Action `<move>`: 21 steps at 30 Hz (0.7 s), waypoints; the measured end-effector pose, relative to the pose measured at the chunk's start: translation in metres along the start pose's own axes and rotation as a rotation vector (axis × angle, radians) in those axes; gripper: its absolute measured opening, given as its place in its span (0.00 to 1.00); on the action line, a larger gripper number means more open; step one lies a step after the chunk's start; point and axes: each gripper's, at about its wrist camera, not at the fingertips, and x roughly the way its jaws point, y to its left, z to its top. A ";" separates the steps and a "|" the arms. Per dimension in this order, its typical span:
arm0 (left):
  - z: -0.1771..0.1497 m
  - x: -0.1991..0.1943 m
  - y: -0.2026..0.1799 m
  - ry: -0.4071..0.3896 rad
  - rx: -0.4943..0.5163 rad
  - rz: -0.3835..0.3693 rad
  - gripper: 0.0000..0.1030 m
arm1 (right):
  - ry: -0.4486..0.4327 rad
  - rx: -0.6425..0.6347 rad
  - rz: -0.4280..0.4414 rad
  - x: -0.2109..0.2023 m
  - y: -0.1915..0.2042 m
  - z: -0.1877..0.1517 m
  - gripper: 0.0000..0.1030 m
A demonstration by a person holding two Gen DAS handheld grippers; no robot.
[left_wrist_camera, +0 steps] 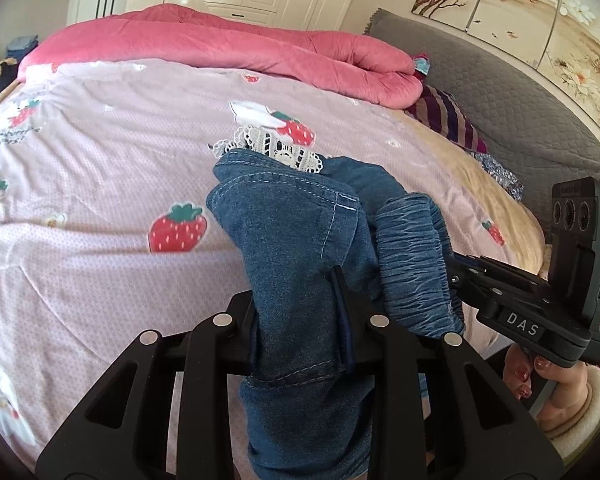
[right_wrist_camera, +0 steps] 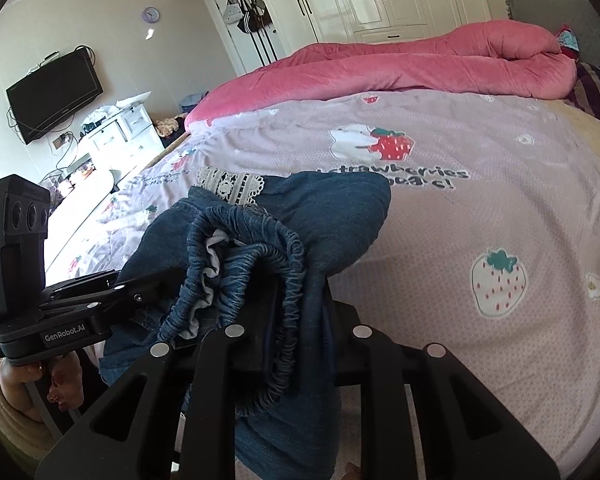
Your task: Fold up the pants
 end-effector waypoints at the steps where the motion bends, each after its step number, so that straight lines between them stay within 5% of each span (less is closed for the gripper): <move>1: 0.004 0.001 -0.001 -0.003 0.006 0.006 0.20 | -0.004 -0.004 -0.003 0.001 0.000 0.003 0.17; 21: 0.062 0.033 0.003 -0.027 0.031 0.059 0.20 | -0.040 -0.031 -0.050 0.026 -0.011 0.059 0.17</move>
